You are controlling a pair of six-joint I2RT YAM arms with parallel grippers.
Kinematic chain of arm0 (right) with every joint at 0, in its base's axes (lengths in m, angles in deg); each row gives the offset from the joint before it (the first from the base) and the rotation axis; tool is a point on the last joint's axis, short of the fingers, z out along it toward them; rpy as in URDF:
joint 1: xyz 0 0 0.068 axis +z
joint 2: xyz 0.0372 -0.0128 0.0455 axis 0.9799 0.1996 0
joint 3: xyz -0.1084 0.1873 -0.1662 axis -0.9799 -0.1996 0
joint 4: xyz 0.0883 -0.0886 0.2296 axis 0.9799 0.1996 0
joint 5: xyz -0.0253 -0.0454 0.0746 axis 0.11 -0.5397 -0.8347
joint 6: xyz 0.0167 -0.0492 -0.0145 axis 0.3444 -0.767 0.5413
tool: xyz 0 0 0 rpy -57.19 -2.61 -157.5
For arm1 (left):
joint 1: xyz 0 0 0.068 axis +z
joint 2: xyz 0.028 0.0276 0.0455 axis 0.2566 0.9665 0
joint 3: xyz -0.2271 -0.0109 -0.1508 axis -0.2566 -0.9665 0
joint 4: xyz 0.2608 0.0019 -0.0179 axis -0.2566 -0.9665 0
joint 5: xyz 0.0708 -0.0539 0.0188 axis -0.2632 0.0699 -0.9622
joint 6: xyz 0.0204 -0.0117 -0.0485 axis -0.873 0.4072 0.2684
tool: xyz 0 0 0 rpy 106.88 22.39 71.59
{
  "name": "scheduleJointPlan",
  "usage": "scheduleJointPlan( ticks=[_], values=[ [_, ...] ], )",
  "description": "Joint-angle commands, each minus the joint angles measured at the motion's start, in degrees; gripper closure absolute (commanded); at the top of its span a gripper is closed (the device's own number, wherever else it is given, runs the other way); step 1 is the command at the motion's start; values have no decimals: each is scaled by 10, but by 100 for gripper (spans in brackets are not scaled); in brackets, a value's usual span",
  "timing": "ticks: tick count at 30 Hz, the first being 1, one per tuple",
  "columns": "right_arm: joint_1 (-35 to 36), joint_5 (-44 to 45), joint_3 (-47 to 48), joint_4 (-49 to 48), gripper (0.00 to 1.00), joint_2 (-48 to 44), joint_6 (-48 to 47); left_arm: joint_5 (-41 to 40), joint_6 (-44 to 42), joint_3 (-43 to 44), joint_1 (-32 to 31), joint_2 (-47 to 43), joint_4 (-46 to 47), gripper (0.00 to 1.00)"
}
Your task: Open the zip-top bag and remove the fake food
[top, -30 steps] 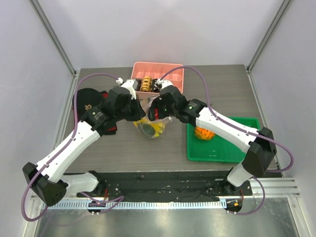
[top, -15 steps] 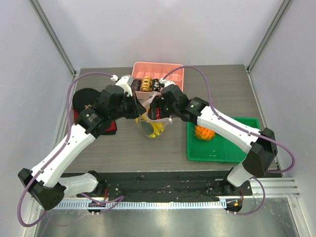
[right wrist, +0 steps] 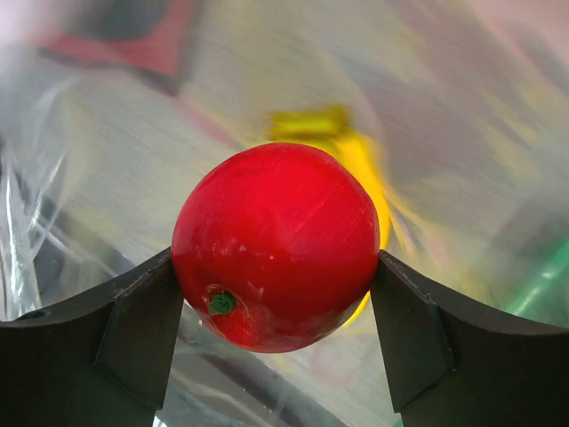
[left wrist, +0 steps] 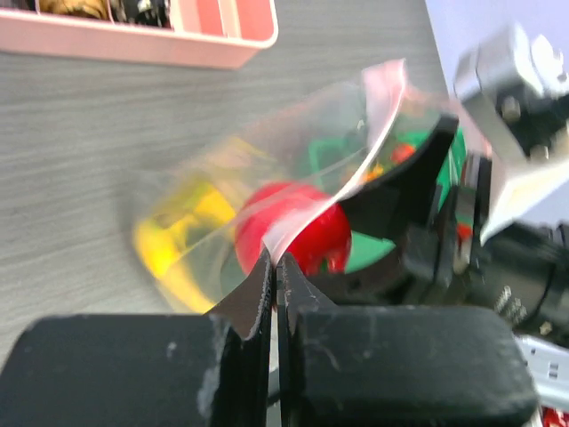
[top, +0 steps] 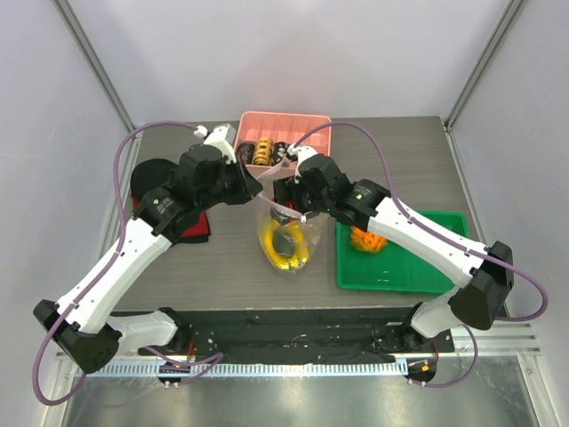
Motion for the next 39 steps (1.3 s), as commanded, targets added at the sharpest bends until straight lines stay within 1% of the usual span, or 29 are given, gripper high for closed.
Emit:
scheduleJointPlan(
  ticks=[1,4,6,7,11,12,16,18,22,23,24,26,27,28,29,32,33,35,37,39],
  values=[
    [4,-14,-1,-10,98,-31,-31,-40,-5,38,7,1,23,100],
    [5,-16,5,-14,99,-27,-40,-34,-9,18,8,-2,29,100],
    [5,-2,12,-23,99,-28,-28,-26,-10,2,7,1,18,100],
    [5,25,31,-27,99,-22,-21,-20,-14,-5,7,1,16,100],
    [5,84,108,-32,98,20,25,38,-12,-56,7,-13,51,100],
    [5,99,142,-27,98,33,57,46,-10,-68,8,-17,56,100],
    [1,104,218,-15,99,93,118,79,-13,-69,6,-6,60,100],
    [-4,82,239,-15,99,101,139,86,-13,-70,5,-6,61,100],
    [-9,21,250,-27,99,101,172,68,-20,-69,5,-5,54,100],
    [-10,-8,243,-35,99,89,179,63,-24,-68,5,-6,52,100],
    [-12,-19,224,-57,99,81,183,57,-25,-67,5,-6,50,100],
    [-16,-78,197,-82,99,57,191,18,-28,-57,5,-6,30,100],
    [-16,-96,193,-82,99,49,187,11,-31,-54,6,-6,22,100],
    [-17,-104,187,-82,99,37,172,-26,-35,-49,7,-5,10,100],
    [-19,-110,173,-82,99,26,165,-40,-37,-42,7,-5,7,100],
    [-32,-160,142,-86,99,-14,163,-52,-40,-32,11,-2,13,100],
    [-37,-196,136,-87,99,-31,166,-53,-40,-32,11,-2,17,100],
    [-48,-225,122,-86,98,-48,168,-54,-39,-28,13,0,19,100],
    [-47,-237,120,-77,98,-71,164,-56,-42,-20,14,3,14,100],
    [-48,-227,115,-63,99,-90,158,-63,-42,-18,14,1,9,100]
  ],
)
